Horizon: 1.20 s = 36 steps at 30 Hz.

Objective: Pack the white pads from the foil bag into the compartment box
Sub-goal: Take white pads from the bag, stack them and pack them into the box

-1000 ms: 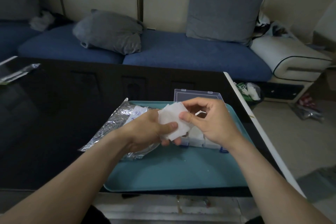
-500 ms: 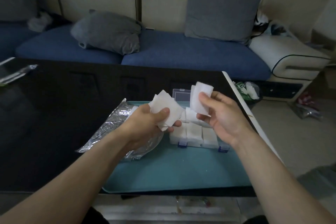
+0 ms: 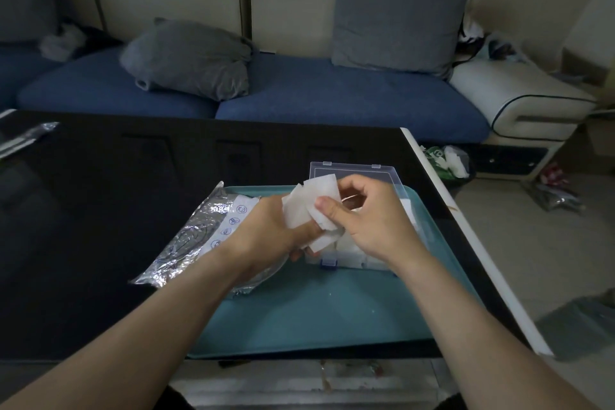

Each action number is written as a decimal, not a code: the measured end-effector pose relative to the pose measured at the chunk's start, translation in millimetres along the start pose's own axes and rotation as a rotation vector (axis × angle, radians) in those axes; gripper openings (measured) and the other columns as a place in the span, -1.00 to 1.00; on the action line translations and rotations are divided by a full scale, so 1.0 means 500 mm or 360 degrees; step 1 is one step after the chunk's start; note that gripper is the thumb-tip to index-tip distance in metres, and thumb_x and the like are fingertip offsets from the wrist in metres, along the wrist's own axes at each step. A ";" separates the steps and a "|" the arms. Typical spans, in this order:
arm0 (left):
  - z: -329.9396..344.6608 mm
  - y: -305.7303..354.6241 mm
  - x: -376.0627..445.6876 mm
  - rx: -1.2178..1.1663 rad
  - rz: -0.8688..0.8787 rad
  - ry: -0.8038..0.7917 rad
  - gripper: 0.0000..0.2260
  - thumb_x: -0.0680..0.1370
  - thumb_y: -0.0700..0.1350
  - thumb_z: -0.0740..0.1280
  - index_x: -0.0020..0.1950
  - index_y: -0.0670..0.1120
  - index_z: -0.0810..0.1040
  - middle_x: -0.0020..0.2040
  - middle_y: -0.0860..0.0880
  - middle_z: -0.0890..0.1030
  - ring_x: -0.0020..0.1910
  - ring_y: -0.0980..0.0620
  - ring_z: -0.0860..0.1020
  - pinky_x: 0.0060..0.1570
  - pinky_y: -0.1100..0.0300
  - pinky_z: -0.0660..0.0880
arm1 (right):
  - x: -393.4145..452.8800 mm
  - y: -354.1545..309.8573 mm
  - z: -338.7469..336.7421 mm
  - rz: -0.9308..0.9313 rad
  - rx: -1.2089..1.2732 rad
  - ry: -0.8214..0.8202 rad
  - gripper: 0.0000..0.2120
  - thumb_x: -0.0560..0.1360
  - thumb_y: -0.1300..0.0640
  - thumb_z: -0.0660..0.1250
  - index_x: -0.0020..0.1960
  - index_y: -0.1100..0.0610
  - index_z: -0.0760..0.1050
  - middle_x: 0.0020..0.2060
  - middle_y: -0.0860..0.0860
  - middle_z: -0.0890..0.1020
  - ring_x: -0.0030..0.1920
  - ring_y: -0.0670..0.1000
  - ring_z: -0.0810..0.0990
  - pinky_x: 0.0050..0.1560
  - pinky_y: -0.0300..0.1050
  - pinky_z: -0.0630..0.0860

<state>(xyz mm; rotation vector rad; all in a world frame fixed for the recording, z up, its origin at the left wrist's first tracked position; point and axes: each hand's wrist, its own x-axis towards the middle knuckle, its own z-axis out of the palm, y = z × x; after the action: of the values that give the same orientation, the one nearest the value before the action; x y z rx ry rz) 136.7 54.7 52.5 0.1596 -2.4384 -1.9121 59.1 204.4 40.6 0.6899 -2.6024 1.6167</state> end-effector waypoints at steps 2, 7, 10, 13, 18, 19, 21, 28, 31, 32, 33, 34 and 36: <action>0.003 -0.002 0.000 -0.0072 -0.0033 0.0001 -0.88 0.56 -0.21 0.40 -0.15 -0.21 0.56 -0.41 -0.05 0.60 -0.47 0.06 0.49 -0.47 0.34 0.42 | -0.002 -0.003 -0.003 0.0035 0.0064 0.0062 -0.87 0.46 0.06 0.53 -0.06 0.02 0.61 -0.14 -0.09 0.70 -0.11 -0.06 0.66 -0.07 -0.14 0.61; 0.007 -0.012 0.018 -0.0697 -0.0223 0.0150 -0.90 0.61 -0.30 0.29 0.07 -0.32 0.53 -0.22 -0.16 0.65 -0.38 -0.01 0.62 -0.38 0.21 0.55 | 0.003 -0.011 -0.019 0.0294 0.0502 0.0374 -0.91 0.52 0.10 0.48 -0.01 0.08 0.61 -0.14 -0.04 0.72 -0.13 -0.08 0.69 -0.15 -0.20 0.58; 0.006 -0.009 0.025 -0.0985 -0.0290 0.0430 -0.90 0.58 -0.32 0.33 0.08 -0.32 0.54 -0.26 -0.10 0.66 -0.40 0.02 0.64 -0.39 0.20 0.57 | 0.007 -0.022 -0.039 0.0719 0.1270 0.0259 -0.92 0.52 0.11 0.46 0.00 0.08 0.63 -0.11 -0.01 0.73 -0.11 -0.04 0.68 -0.21 -0.15 0.56; 0.017 -0.004 0.030 -0.1182 -0.0244 0.0534 -0.83 0.56 -0.35 0.35 0.15 -0.33 0.54 -0.21 -0.14 0.66 -0.35 0.00 0.65 -0.30 0.13 0.62 | -0.004 -0.033 -0.025 0.0920 0.1510 -0.0044 -0.87 0.50 0.14 0.45 0.03 0.13 0.63 -0.16 0.03 0.71 -0.17 -0.03 0.65 -0.29 -0.19 0.57; 0.036 -0.010 0.033 -0.1126 -0.0146 0.0447 -0.84 0.51 -0.39 0.38 0.08 -0.32 0.57 -0.15 -0.21 0.65 -0.17 -0.16 0.63 -0.19 0.06 0.58 | -0.019 -0.045 0.036 0.1088 0.1509 -0.0025 -0.77 0.53 0.06 0.44 0.13 0.17 0.62 -0.14 0.04 0.72 -0.14 -0.01 0.64 -0.32 -0.21 0.53; 0.037 -0.006 0.032 -0.1123 -0.0155 0.0420 -0.86 0.54 -0.36 0.37 0.08 -0.32 0.58 -0.13 -0.22 0.66 -0.14 -0.16 0.63 -0.17 0.05 0.59 | -0.019 -0.042 0.041 0.1062 0.1443 0.0016 -0.78 0.53 0.04 0.45 0.10 0.15 0.63 -0.11 0.03 0.73 -0.11 0.01 0.65 -0.29 -0.20 0.53; 0.035 0.007 0.031 -0.1194 -0.0206 0.0392 -0.84 0.60 -0.28 0.30 0.14 -0.29 0.57 -0.02 -0.24 0.68 -0.08 -0.15 0.66 -0.08 -0.02 0.64 | -0.016 -0.032 0.048 0.0991 0.1335 0.0130 -0.79 0.51 0.06 0.47 0.09 0.13 0.64 -0.07 0.05 0.75 -0.08 0.03 0.68 -0.20 -0.15 0.56; 0.014 0.015 0.015 -0.1127 -0.0127 0.0433 -0.79 0.63 -0.27 0.25 0.20 -0.38 0.50 -0.16 -0.24 0.66 -0.34 -0.05 0.67 -0.36 0.17 0.60 | 0.000 -0.032 -0.005 0.0601 0.1274 0.0479 -0.67 0.37 0.15 0.59 0.08 0.12 0.58 -0.24 -0.09 0.73 -0.21 -0.10 0.69 -0.22 -0.18 0.59; 0.012 0.015 0.016 -0.1087 -0.0123 0.0562 -0.81 0.57 -0.35 0.33 0.17 -0.38 0.51 -0.31 -0.10 0.66 -0.41 0.05 0.64 -0.46 0.24 0.54 | -0.005 -0.035 -0.012 0.0560 0.1347 0.0036 -0.57 0.21 0.10 0.58 0.05 0.14 0.60 -0.13 0.03 0.75 -0.13 0.01 0.72 -0.20 -0.13 0.61; 0.013 0.017 0.015 -0.1094 -0.0119 0.0567 -0.82 0.55 -0.38 0.33 0.14 -0.37 0.51 -0.33 -0.08 0.65 -0.44 0.07 0.63 -0.48 0.26 0.52 | -0.007 -0.036 -0.004 0.0557 0.1340 -0.0025 -0.53 0.17 0.12 0.58 0.05 0.17 0.59 -0.11 0.10 0.75 -0.11 0.07 0.73 -0.14 -0.06 0.64; 0.016 0.020 0.012 -0.1093 -0.0114 0.0557 -0.84 0.53 -0.41 0.34 0.11 -0.37 0.52 -0.36 -0.07 0.64 -0.47 0.09 0.61 -0.49 0.28 0.50 | -0.009 -0.034 0.003 0.0552 0.1307 -0.0034 -0.50 0.15 0.12 0.59 0.06 0.20 0.59 -0.09 0.15 0.74 -0.09 0.12 0.73 -0.07 0.00 0.65; 0.021 0.020 0.010 -0.1088 -0.0109 0.0538 -0.85 0.52 -0.44 0.34 0.08 -0.38 0.52 -0.36 -0.09 0.63 -0.48 0.08 0.60 -0.50 0.28 0.50 | -0.011 -0.033 0.012 0.0550 0.1242 -0.0013 -0.48 0.15 0.12 0.60 0.07 0.22 0.59 -0.09 0.16 0.74 -0.08 0.15 0.73 -0.02 0.04 0.66; 0.028 0.022 0.009 -0.1076 -0.0129 0.0526 -0.83 0.54 -0.41 0.34 0.11 -0.43 0.51 -0.24 -0.19 0.64 -0.40 0.03 0.62 -0.46 0.26 0.51 | -0.015 -0.028 0.028 0.0526 0.1069 0.0068 -0.49 0.17 0.10 0.63 0.07 0.21 0.60 -0.11 0.13 0.75 -0.09 0.14 0.74 -0.06 0.03 0.67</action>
<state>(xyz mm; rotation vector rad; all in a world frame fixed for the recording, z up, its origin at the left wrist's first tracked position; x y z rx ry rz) 130.5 70.2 59.7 0.4973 -1.5090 -2.3855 73.9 189.8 44.1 0.2073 -2.2000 2.6063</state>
